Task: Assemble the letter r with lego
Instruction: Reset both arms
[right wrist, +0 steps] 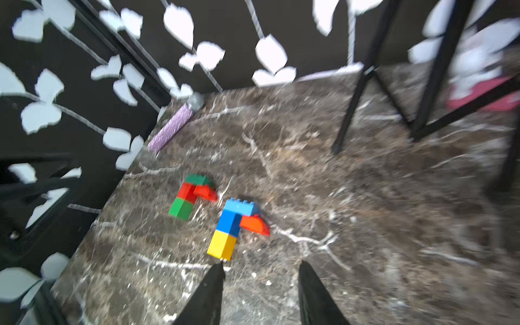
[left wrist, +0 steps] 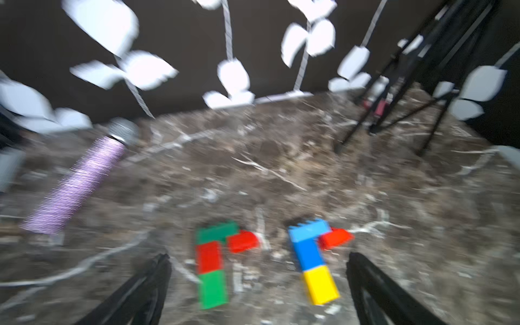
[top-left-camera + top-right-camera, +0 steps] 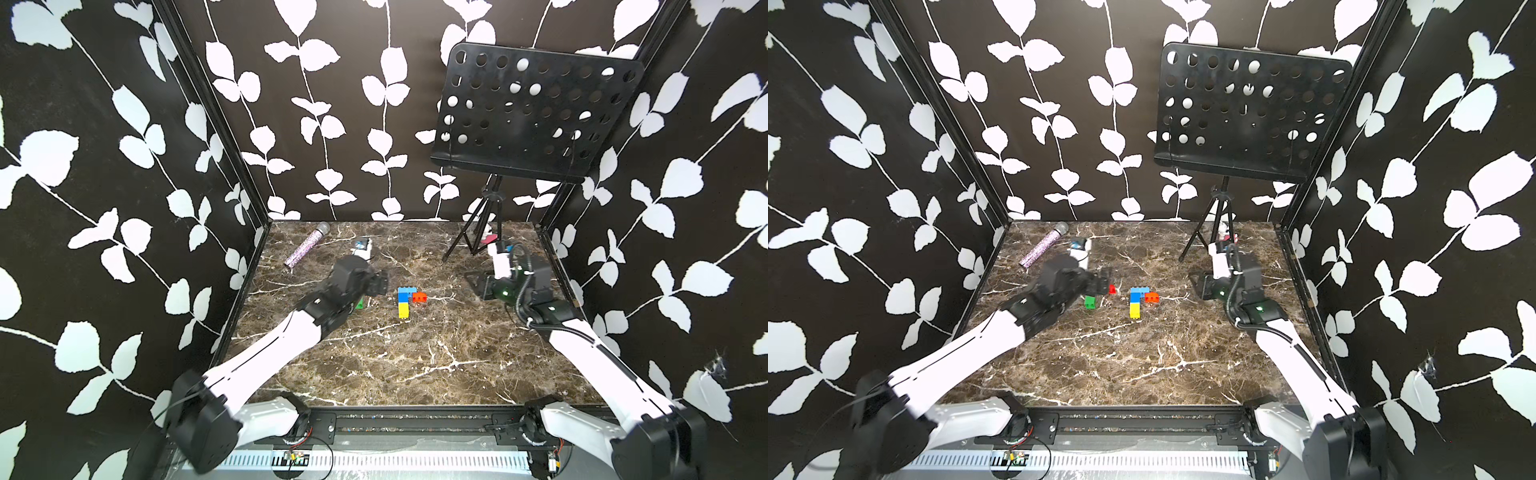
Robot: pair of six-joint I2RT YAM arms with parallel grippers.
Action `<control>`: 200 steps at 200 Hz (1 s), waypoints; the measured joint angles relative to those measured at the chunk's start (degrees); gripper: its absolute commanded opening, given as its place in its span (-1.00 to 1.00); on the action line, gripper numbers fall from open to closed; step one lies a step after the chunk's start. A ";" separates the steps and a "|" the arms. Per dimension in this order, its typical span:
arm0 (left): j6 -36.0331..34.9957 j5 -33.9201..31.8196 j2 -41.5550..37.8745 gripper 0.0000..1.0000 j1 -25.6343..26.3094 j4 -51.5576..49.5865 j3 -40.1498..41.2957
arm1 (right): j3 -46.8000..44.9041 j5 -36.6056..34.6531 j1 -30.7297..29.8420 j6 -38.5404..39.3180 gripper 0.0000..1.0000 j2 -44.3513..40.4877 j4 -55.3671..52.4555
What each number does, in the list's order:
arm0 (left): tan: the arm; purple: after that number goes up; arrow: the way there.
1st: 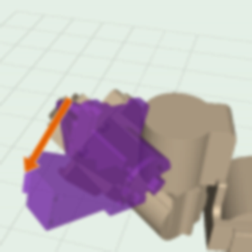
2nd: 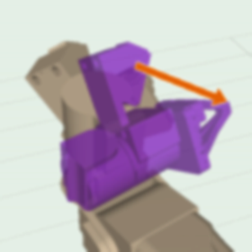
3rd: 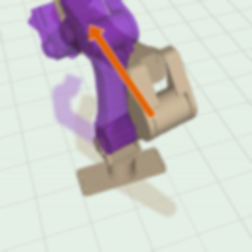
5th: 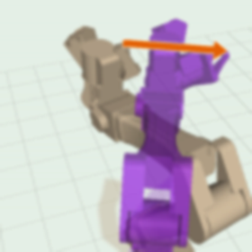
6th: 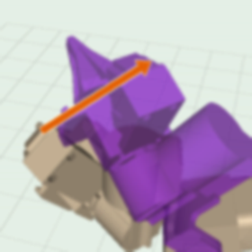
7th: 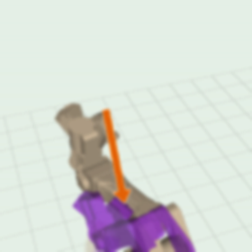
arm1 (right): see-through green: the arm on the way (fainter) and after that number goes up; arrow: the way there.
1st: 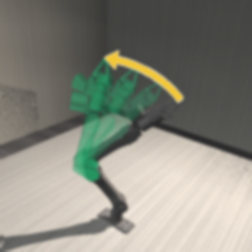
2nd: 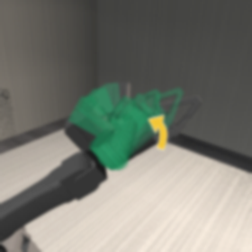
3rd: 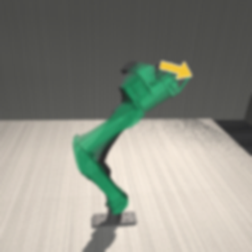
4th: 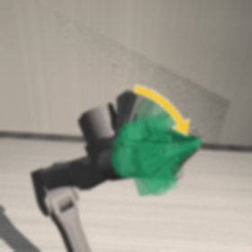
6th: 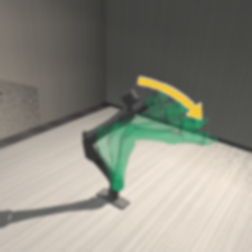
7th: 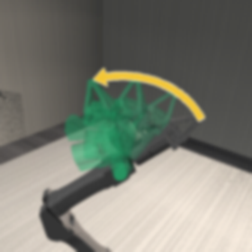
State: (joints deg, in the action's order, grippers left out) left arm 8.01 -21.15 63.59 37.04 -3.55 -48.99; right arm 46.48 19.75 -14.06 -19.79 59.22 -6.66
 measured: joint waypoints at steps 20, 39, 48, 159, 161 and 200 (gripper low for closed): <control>-8.20 -3.96 -5.86 0.99 -5.77 6.58 9.35 | -3.13 -8.17 2.10 1.84 0.24 -4.61 1.29; -12.52 -4.35 -8.41 0.98 -13.75 10.95 17.22 | -7.23 -16.46 4.13 3.45 0.98 -6.56 3.23; -14.21 -3.37 -9.01 0.98 -17.07 14.75 21.35 | -9.31 -20.59 4.70 4.33 0.98 -6.54 4.04; -18.12 5.35 21.51 0.98 -26.71 48.13 26.93 | -25.38 -38.49 7.80 15.50 0.98 15.96 36.70; -18.12 5.40 21.73 0.98 -26.80 48.26 26.84 | -25.57 -38.23 7.89 15.87 0.98 16.13 37.35; -17.20 6.93 26.05 0.98 -29.79 57.55 29.27 | -26.32 -30.73 11.61 19.06 0.98 24.55 51.36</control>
State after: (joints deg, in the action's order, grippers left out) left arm -9.19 -14.22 89.65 7.25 54.00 -19.73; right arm 20.16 -10.98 -2.46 -0.73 83.77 44.71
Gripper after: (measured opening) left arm 0.992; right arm 0.989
